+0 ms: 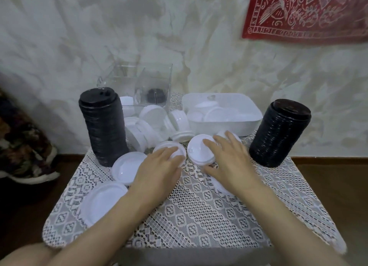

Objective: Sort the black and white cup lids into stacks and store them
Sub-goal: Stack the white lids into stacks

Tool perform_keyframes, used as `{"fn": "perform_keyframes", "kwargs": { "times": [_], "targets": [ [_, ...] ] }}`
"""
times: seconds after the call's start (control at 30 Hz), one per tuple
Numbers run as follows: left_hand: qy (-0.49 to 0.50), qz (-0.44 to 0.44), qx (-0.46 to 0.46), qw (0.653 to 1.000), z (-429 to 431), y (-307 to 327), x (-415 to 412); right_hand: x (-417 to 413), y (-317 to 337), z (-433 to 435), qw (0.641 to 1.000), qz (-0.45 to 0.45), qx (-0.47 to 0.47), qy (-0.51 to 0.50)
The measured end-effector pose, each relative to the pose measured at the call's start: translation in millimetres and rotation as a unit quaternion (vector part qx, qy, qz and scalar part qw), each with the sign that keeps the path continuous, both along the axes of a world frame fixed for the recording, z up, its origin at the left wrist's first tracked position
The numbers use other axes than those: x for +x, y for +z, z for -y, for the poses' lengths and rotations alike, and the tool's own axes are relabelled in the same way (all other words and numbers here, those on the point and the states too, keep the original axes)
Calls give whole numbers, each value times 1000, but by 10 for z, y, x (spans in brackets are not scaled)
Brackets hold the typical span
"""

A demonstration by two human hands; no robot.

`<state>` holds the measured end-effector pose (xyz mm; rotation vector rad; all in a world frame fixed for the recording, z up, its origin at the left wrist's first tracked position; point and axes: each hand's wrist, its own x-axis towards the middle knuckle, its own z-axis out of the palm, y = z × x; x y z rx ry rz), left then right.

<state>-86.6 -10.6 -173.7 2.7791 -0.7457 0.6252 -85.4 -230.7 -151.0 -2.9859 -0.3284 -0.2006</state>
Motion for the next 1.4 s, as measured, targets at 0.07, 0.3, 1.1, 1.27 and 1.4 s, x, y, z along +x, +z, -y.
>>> {"fn": "perform_keyframes", "kwargs": {
  "times": [0.07, 0.3, 1.1, 1.27, 1.4],
  "targets": [
    [13, -6, -13, 1000, 2, -33, 25, 53, -58, -7, 1000, 8, -3, 3],
    [22, -41, -81, 996, 28, -84, -58, -61, 169, 76, 993, -2, 120, 8],
    [12, -73, -102, 992, 0, -195, -193, -517, 86, 525, 975, -134, 179, 11],
    [-30, -28, -106, 994, 75, -151, -280, -543, 82, 510, 973, -130, 189, 19],
    [-36, -13, -107, 994, 51, -199, -293, -582, 30, 427, 974, -134, 174, 62]
  ]
}}
